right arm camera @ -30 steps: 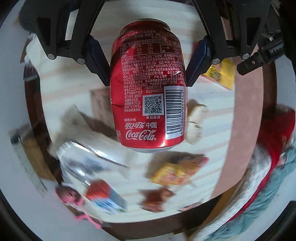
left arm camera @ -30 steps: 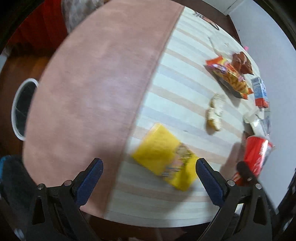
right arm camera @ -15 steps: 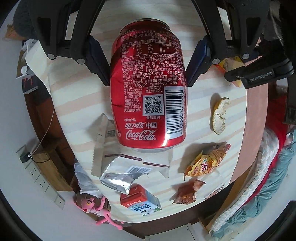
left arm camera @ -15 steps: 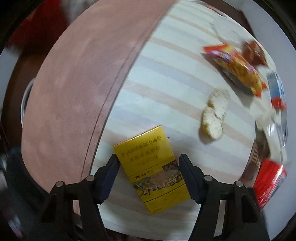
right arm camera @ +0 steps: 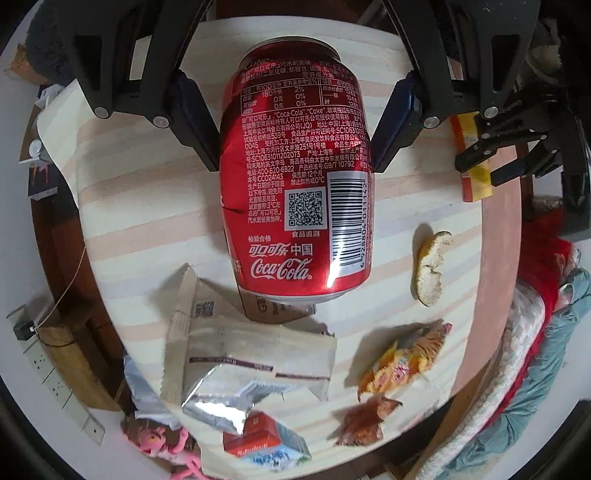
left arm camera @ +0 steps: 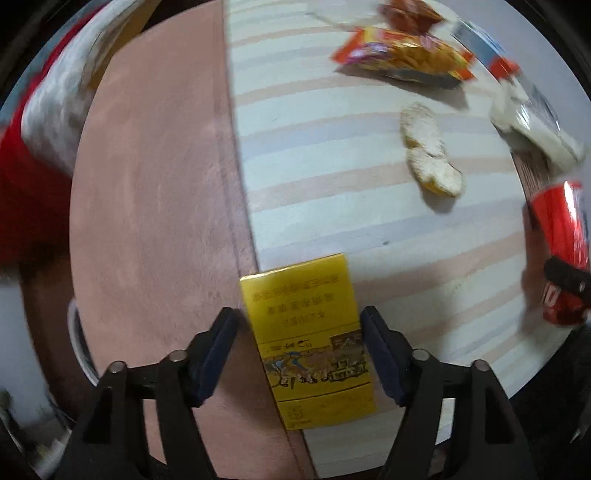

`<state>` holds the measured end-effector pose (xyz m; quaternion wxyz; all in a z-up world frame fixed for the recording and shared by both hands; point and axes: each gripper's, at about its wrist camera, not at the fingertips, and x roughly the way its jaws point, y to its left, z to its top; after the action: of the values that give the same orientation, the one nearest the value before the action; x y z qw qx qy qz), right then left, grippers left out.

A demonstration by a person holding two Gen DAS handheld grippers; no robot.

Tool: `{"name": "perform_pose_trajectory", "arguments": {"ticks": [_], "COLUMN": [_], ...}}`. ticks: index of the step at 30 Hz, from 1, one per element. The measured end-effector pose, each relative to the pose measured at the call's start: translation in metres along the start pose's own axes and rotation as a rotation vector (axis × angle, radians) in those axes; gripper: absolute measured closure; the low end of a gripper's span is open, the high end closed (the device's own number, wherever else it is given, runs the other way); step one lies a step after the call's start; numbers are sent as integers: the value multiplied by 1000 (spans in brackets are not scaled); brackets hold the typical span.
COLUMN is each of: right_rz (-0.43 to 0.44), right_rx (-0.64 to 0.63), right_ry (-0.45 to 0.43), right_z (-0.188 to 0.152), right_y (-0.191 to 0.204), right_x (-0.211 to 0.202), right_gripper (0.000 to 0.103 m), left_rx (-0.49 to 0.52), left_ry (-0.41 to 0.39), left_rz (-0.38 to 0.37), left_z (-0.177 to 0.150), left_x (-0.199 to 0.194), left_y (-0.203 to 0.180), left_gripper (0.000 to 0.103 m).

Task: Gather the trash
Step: 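Grasp the red Coca-Cola can with the right tool while the left tool grasps the yellow box, then carry the can and yellow box over the bin and release both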

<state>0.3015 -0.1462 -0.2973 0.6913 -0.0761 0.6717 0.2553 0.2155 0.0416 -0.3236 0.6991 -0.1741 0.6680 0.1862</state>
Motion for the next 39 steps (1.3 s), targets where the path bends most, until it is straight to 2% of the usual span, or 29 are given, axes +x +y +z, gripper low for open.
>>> {"name": "perform_pose_trajectory", "arguments": {"ticks": [1, 3, 6, 7, 8, 9, 13, 19, 22, 24, 28, 35, 39], "right_rz": [0, -6, -24, -32, -39, -43, -62, -92, -88, -77, -27, 93, 166], "right_rx": [1, -4, -17, -23, -30, -34, -56, -116, -140, -154, -212, -357, -465], "right_ry": [9, 18, 29, 37, 42, 45, 25, -48, -104, -128, -175, -221, -209], "right_z": [1, 4, 9, 10, 10, 11, 7, -5, -14, -20, -29, -46, -55], "right_y": [0, 1, 4, 6, 9, 9, 16, 32, 45, 55, 89, 187, 269], "right_x": [1, 2, 5, 7, 10, 11, 12, -1, -16, -27, -51, -77, -71], "right_gripper": [21, 21, 21, 21, 21, 21, 22, 22, 22, 22, 22, 22, 23], "left_rx": [-37, -31, -88, -90, -89, -82, -55, -52, -84, -111, -168, -258, -332], "left_ry": [-9, -26, -45, -53, -67, -86, -176, -364, -450, -488, -575, -655, -655], "left_rz": [-21, -5, -7, -4, -9, -5, 79, 117, 99, 79, 65, 115, 162], "left_z": [-1, -4, -16, -21, -21, -24, -45, -73, -82, -79, -87, -113, -131], "left_x": [0, -3, -6, -7, -10, -13, -28, -83, -114, -121, -153, -194, -203], "left_y": [2, 2, 4, 0, 0, -6, -15, -20, 7, 37, 87, 178, 244], "left_gripper": [32, 31, 32, 36, 45, 50, 50, 50, 50, 50, 50, 50, 50]}}
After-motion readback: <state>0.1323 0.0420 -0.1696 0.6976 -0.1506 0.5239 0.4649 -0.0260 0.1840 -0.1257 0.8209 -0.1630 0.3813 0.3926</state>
